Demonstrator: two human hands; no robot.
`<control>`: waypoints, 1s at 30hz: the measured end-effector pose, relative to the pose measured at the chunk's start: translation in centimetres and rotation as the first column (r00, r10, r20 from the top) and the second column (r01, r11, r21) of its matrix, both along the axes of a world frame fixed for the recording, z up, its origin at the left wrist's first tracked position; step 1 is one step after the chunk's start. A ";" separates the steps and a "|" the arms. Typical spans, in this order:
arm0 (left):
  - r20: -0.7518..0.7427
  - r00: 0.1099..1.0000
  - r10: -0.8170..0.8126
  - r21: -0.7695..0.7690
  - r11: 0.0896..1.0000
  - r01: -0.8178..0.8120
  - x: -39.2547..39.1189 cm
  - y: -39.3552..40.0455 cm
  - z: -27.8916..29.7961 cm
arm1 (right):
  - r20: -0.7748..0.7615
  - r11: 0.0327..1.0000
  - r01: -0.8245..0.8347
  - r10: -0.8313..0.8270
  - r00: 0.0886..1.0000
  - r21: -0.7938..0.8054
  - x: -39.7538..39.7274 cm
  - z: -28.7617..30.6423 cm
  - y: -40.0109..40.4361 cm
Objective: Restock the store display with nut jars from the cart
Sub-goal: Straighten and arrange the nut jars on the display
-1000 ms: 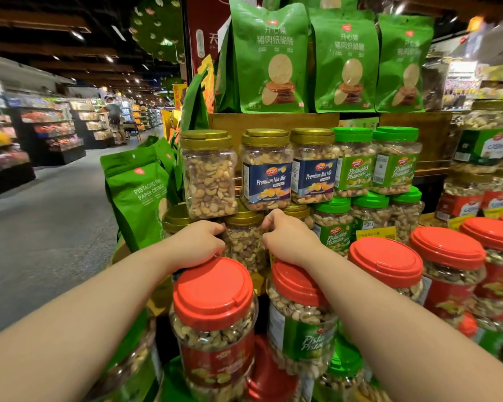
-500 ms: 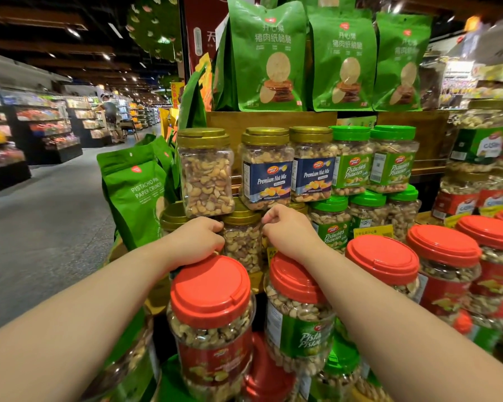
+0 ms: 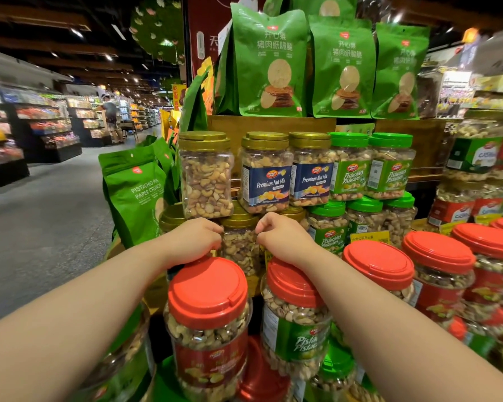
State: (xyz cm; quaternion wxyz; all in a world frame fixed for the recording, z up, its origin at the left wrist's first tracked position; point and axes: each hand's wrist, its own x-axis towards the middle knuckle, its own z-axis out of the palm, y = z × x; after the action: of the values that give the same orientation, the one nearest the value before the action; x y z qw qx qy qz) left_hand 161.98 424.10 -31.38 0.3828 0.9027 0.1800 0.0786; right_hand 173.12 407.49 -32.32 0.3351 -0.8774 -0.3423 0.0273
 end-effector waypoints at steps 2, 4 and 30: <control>0.013 0.999 0.034 -0.050 0.998 -0.033 -0.2 -0.1 0.0 | 0.007 0.999 -0.010 0.011 1.000 -0.034 0.1 0.0 -0.1; 0.040 0.997 0.069 -0.117 0.991 -0.064 -0.4 -0.1 -0.1 | 0.012 0.997 -0.027 0.028 1.000 -0.068 0.3 0.0 -0.1; 0.000 1.000 0.028 0.029 0.999 -0.028 -0.2 0.4 -0.5 | 0.071 0.995 -0.022 0.029 0.997 -0.095 0.2 -0.4 0.0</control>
State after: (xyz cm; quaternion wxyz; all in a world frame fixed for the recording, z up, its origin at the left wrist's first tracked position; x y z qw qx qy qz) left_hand 161.81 424.47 -31.89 0.3687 0.9055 0.1914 0.0865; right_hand 173.32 407.51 -32.68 0.2803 -0.8883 -0.3636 0.0161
